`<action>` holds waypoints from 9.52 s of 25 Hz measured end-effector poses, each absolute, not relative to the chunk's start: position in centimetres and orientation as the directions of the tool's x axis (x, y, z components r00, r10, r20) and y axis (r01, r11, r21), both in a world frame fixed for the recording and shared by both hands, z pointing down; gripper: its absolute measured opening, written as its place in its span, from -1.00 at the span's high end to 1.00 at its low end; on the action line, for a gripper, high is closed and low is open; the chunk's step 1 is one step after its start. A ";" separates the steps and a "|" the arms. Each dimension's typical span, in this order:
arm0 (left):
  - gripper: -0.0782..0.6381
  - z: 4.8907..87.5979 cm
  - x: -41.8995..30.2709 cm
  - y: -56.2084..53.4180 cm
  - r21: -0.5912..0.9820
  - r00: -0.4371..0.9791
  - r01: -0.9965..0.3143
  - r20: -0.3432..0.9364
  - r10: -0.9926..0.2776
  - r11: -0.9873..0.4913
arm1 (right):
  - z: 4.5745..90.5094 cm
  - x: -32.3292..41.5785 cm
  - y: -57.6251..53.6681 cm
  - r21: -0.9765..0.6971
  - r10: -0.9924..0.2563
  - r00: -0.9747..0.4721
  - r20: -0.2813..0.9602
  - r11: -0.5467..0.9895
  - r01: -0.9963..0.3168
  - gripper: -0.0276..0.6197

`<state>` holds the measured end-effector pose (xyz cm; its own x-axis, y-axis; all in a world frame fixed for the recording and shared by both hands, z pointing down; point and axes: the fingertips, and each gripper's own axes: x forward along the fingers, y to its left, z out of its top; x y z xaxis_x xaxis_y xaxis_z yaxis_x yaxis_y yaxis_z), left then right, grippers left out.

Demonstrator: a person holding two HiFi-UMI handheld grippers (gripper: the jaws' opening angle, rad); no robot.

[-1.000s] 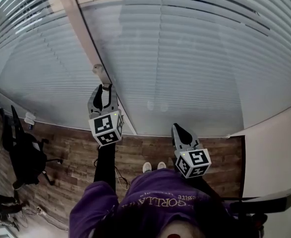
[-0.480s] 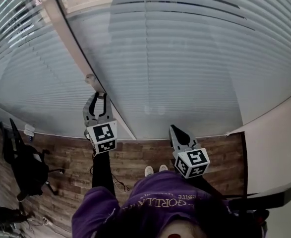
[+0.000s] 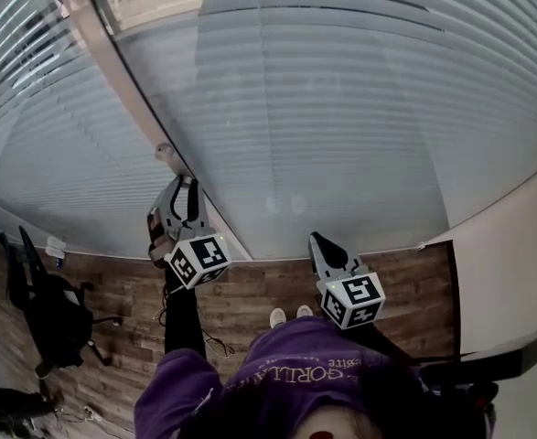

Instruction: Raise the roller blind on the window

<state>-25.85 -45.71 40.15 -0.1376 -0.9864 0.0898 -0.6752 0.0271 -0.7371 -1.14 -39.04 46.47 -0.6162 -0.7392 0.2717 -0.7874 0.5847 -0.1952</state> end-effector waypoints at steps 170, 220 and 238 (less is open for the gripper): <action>0.44 40.7 -26.6 -45.6 -0.527 -0.114 -0.849 0.124 -0.986 0.032 | 46.9 -2.5 -38.8 -0.165 -0.713 -0.634 0.298 0.616 -0.770 0.92; 0.43 40.4 -26.6 -45.3 -0.246 -0.057 -0.969 0.097 -0.994 0.032 | 47.2 -2.9 -38.4 -0.168 -0.703 -0.642 0.305 0.624 -0.763 0.92; 0.43 40.4 -27.4 -45.2 0.110 -0.023 -0.993 0.084 -0.996 0.032 | 47.3 -2.7 -38.4 -0.167 -0.702 -0.638 0.315 0.621 -0.766 0.92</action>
<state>-27.41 -45.20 40.37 -0.0227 -0.9962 0.0839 -0.9935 0.0319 0.1096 -2.67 -38.44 47.31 -0.6384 -0.7023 0.3152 -0.7657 0.6211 -0.1670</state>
